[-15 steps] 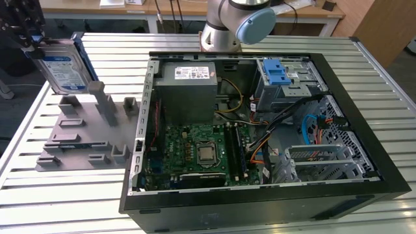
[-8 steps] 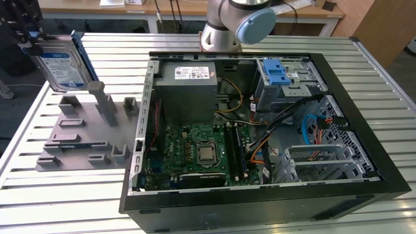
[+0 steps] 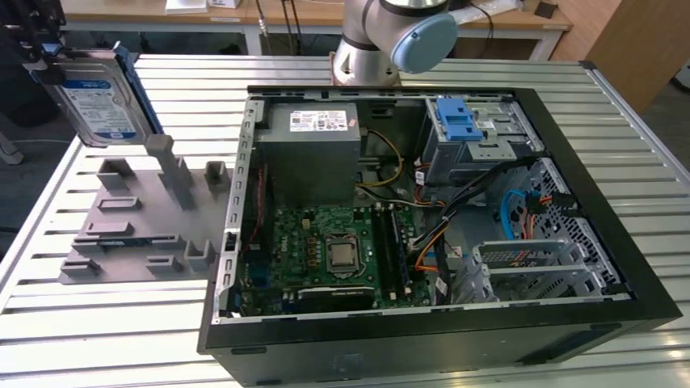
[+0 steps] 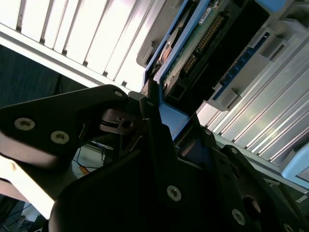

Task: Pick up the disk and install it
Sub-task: 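Pick up the disk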

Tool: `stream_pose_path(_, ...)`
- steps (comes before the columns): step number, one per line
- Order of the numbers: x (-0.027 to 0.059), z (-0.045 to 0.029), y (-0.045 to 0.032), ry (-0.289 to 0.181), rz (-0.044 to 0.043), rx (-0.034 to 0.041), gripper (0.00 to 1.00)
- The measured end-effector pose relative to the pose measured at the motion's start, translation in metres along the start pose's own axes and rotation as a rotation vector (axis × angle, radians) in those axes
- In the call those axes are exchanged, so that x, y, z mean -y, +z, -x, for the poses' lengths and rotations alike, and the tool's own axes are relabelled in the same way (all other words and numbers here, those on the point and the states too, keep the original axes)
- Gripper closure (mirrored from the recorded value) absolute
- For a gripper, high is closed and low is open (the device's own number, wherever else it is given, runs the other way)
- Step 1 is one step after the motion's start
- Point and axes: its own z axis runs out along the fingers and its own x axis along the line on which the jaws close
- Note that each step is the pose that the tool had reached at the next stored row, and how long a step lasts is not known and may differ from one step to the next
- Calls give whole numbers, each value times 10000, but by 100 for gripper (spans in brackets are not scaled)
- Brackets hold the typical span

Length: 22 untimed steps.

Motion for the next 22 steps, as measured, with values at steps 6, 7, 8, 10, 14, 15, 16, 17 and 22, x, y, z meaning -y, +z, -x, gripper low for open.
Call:
stream_pose_path(6,0,2,-87,0,-1,0,64)
stream_pose_path(7,-1,2,-101,0,-1,0,64)
stream_pose_path(8,-1,3,-115,0,0,0,64)
stream_pose_path(10,-1,3,-144,0,0,0,64)
stream_pose_path(14,-1,5,-202,0,-1,0,64)
stream_pose_path(15,-1,6,-217,0,0,0,64)
stream_pose_path(16,-1,6,-231,0,0,0,64)
stream_pose_path(17,-2,7,-246,0,0,0,64)
stream_pose_path(22,-2,10,-323,0,1,0,64)
